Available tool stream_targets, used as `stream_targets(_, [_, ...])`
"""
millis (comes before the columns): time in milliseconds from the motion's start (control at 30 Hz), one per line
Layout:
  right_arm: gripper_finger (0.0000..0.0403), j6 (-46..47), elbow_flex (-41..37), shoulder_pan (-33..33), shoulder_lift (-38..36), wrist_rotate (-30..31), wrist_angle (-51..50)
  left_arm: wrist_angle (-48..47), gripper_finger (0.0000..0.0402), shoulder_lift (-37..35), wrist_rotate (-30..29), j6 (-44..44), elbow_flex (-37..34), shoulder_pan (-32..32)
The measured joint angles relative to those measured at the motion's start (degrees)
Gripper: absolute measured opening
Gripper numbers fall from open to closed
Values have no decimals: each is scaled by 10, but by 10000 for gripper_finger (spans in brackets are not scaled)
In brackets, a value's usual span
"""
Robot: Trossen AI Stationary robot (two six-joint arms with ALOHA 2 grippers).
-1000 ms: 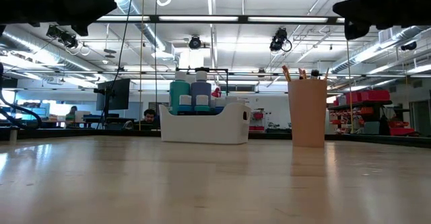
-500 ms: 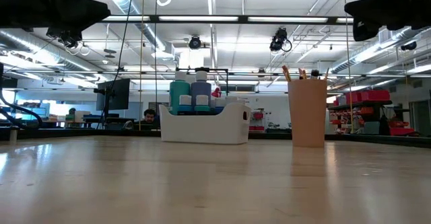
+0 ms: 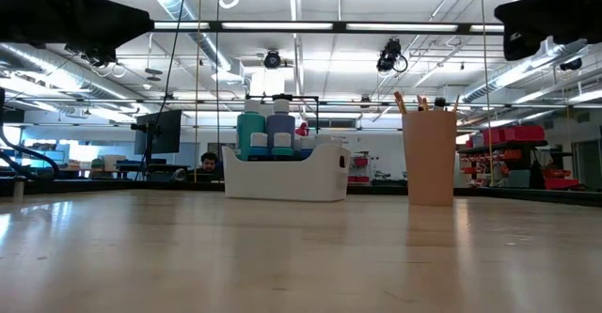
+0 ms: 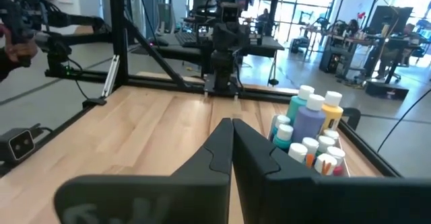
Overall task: Pick & Place Paint Supplies
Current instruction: Return to Home Position
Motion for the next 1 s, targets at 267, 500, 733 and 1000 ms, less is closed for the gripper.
stream_targets(267, [8, 8, 0, 0, -10, 0, -23, -18, 116, 0, 1, -12, 0, 0])
stream_targets(500, [8, 8, 0, 0, -12, 0, -27, -25, 116, 0, 12, -12, 0, 0])
stream_targets(733, [8, 12, -7, 0, -13, 0, -13, -7, 116, 0, 33, -8, -13, 0])
stream_targets(1000, [8, 13, -40, 0, -12, 0, 21, 34, 116, 0, 21, 14, -38, 0])
